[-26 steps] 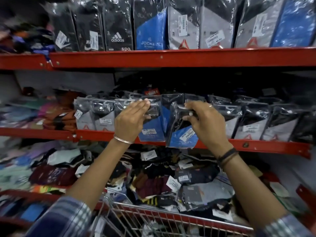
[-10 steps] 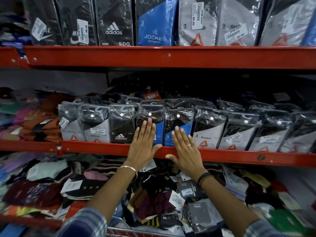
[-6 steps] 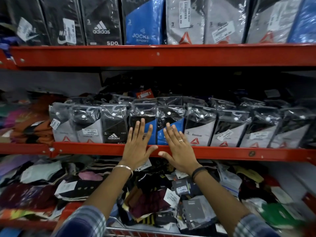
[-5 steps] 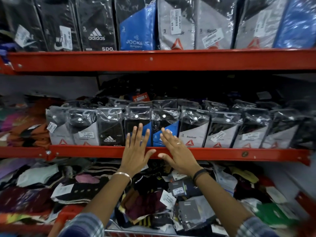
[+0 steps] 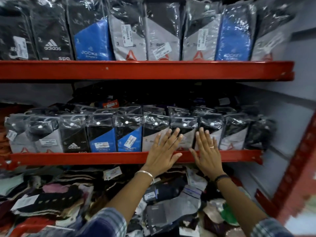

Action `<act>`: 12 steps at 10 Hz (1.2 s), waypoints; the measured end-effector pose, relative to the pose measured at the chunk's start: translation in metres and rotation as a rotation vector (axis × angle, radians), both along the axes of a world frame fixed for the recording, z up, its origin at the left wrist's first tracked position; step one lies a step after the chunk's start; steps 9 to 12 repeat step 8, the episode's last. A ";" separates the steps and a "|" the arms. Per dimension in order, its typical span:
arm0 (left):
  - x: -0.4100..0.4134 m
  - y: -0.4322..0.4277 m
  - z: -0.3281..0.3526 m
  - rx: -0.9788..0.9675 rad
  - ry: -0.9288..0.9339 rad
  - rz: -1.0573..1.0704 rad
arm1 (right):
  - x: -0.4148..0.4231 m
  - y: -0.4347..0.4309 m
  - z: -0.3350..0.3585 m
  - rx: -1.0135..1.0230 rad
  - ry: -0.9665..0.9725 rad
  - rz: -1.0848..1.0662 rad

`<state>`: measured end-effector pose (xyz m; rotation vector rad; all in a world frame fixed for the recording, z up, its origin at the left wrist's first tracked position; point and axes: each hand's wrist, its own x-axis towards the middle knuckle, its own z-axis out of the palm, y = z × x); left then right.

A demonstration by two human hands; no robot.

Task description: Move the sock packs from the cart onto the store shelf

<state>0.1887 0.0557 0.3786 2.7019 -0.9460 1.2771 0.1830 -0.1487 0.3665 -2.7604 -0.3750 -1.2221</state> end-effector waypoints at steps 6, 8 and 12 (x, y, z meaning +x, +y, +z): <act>0.038 -0.047 -0.025 -0.009 -0.021 0.227 | 0.053 -0.020 -0.003 -0.092 -0.131 0.019; 0.010 -0.040 -0.018 0.061 0.023 0.199 | 0.029 -0.019 -0.007 -0.054 -0.076 0.090; 0.010 -0.040 -0.018 0.061 0.023 0.199 | 0.029 -0.019 -0.007 -0.054 -0.076 0.090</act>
